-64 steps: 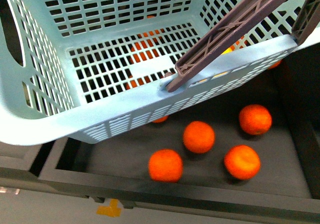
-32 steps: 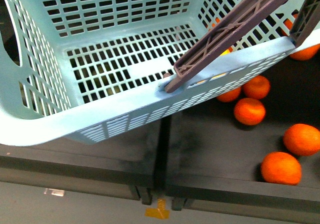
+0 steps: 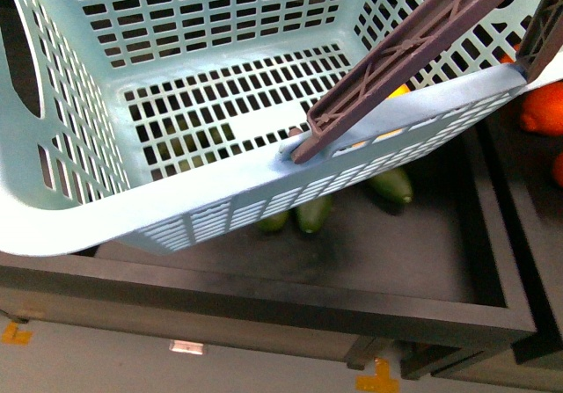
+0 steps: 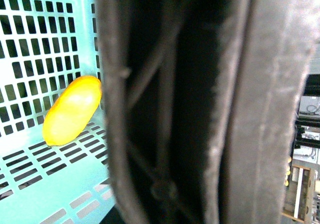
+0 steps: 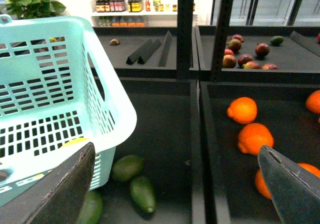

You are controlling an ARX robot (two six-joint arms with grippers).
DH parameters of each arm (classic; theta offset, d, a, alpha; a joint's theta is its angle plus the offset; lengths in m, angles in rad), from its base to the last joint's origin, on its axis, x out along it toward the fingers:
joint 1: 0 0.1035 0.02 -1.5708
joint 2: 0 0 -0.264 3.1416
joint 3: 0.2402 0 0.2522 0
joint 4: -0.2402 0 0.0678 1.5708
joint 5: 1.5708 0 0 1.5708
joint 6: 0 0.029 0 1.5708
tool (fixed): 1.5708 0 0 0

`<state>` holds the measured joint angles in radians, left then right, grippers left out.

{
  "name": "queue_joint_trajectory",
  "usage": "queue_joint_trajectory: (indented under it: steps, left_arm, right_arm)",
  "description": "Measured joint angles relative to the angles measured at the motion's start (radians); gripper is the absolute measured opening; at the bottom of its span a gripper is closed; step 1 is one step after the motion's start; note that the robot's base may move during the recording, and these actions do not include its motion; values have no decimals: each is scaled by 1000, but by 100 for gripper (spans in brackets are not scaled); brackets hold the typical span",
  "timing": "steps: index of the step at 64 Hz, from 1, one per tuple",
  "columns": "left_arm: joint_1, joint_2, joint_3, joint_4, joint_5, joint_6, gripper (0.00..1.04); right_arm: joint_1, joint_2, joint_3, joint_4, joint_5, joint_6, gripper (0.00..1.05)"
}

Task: Pick mango and avocado into basket

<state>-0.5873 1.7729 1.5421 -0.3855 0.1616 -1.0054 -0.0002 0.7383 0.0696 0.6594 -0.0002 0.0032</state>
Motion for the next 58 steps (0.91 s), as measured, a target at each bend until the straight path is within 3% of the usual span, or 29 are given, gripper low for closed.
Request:
queue_joint_trajectory:
  steps: [58]
  left_arm:
    - [19, 0, 0, 0, -23, 11, 14]
  right_arm:
    - [0, 0, 0, 0, -4, 0, 96]
